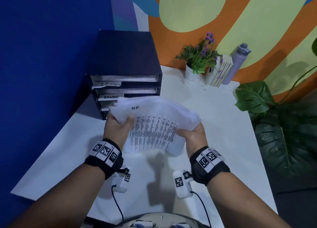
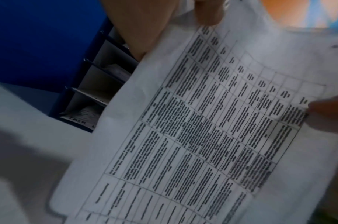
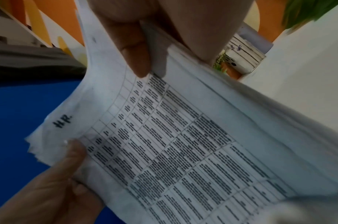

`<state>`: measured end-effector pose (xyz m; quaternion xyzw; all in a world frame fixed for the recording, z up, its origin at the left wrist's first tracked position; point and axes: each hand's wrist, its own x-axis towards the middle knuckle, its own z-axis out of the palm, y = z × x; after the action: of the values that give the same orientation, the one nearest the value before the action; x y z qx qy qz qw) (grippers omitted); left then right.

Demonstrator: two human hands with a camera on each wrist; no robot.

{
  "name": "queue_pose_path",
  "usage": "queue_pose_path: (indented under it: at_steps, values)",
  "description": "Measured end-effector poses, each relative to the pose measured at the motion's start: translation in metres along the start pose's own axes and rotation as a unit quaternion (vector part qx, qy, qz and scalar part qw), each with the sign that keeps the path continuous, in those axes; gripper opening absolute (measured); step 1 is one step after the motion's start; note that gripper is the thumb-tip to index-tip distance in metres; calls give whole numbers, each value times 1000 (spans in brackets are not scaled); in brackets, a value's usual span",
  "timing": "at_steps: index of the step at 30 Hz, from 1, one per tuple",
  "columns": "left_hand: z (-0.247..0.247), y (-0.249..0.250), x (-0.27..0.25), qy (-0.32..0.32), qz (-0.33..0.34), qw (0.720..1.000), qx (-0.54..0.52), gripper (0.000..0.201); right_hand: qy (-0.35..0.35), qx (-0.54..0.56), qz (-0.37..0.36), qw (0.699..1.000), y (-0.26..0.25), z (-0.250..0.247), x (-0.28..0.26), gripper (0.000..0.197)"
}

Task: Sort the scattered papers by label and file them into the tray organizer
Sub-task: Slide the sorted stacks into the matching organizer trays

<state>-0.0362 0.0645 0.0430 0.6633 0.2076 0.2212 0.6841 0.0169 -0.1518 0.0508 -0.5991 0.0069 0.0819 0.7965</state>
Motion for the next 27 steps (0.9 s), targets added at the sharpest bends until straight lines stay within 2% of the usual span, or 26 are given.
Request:
queue_pose_path:
  at_steps: [3, 5, 6, 9, 11, 12, 14, 17, 19, 21, 23, 25, 27]
  values:
    - [-6, -9, -3, -18, -52, 998, -11, 67, 18, -20, 19, 999, 3, -7, -2, 74]
    - [-9, -15, -7, -14, -89, 996, 11, 79, 24, -18, 38, 999, 4, -8, -2, 83]
    - [-10, -17, -8, -14, -99, 995, 16, 80, 24, -17, 45, 999, 5, -6, -2, 84]
    - [-8, -19, -5, -42, -91, 995, -17, 62, 32, 3, 64, 997, 7, 5, 4, 73]
    - [-4, -16, -2, -26, -81, 996, -30, 54, 55, 14, 65, 996, 5, 9, 7, 65]
    - [-4, -15, -1, -21, -76, 996, -34, 56, 59, 12, 54, 997, 3, 10, 7, 65]
    - [-3, -8, -1, -19, -48, 997, -61, 61, 46, -12, -4, 999, -2, 8, 4, 69]
    - [-2, 14, -3, 5, 15, 996, -87, 63, -13, -99, -157, 982, -16, 4, 0, 85]
    - [0, 25, -2, 37, 55, 993, -94, 67, -54, -194, -270, 942, -23, 4, 0, 91]
    - [5, 37, -3, 50, 85, 990, -100, 54, -73, -283, -345, 892, -28, 4, 1, 85]
    - [10, 45, 1, 62, 99, 989, -88, 29, -82, -319, -368, 870, -30, 6, -1, 72]
    - [14, 50, 8, 83, 83, 991, -58, 11, -75, -315, -369, 871, -31, 5, -2, 60]
    - [15, 51, 16, 93, 67, 992, -60, 15, -68, -304, -370, 875, -32, 4, -1, 52]
